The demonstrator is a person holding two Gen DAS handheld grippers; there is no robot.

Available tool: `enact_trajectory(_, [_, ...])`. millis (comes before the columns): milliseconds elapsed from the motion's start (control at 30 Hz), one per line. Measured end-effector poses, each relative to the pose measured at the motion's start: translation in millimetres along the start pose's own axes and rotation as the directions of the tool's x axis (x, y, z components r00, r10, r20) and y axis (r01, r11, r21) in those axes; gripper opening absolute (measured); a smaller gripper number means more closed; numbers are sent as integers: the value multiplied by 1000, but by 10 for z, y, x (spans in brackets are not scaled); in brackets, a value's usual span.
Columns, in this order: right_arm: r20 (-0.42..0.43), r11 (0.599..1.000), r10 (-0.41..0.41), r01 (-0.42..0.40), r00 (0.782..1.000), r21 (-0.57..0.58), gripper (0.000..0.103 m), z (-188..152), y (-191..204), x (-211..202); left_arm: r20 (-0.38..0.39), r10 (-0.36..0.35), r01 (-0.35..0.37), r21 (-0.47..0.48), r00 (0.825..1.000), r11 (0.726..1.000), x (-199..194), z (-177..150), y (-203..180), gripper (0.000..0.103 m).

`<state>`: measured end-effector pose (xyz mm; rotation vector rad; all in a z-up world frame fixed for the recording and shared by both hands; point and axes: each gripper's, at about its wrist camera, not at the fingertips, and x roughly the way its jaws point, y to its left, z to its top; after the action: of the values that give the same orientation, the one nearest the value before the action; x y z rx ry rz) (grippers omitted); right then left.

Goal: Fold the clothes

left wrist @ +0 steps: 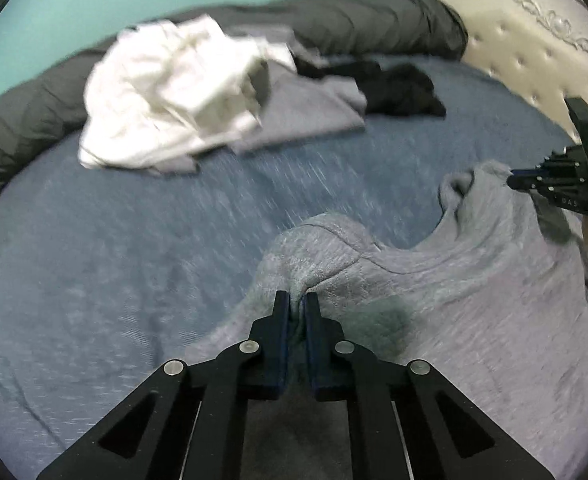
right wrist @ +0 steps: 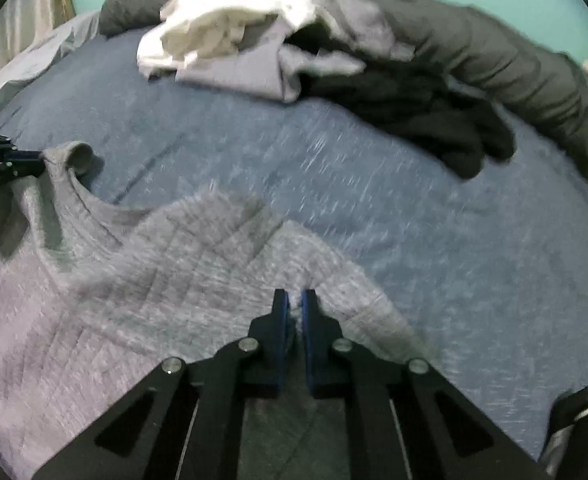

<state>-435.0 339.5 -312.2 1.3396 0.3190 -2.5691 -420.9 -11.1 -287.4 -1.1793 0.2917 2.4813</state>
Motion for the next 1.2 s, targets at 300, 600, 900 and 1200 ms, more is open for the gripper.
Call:
enact_trajectory(300, [251, 995, -61, 39, 966, 93, 4, 306, -242, -698, 131, 62, -52, -80, 989, 995, -475, 443, 304, 5])
enact_trajectory(600, [261, 984, -164, 137, 951, 116, 4, 826, -329, -614, 87, 113, -101, -135, 990, 986, -169, 839, 504, 5])
enact_trajectory(900, [166, 976, -191, 168, 968, 142, 5, 946, -397, -7, -89, 137, -147, -120, 987, 982, 636, 854, 542, 6])
enact_trajectory(1200, [-3, 984, -110, 109, 994, 138, 14, 605, -306, 644, -148, 150, -174, -167, 978, 971, 994, 488, 584, 37])
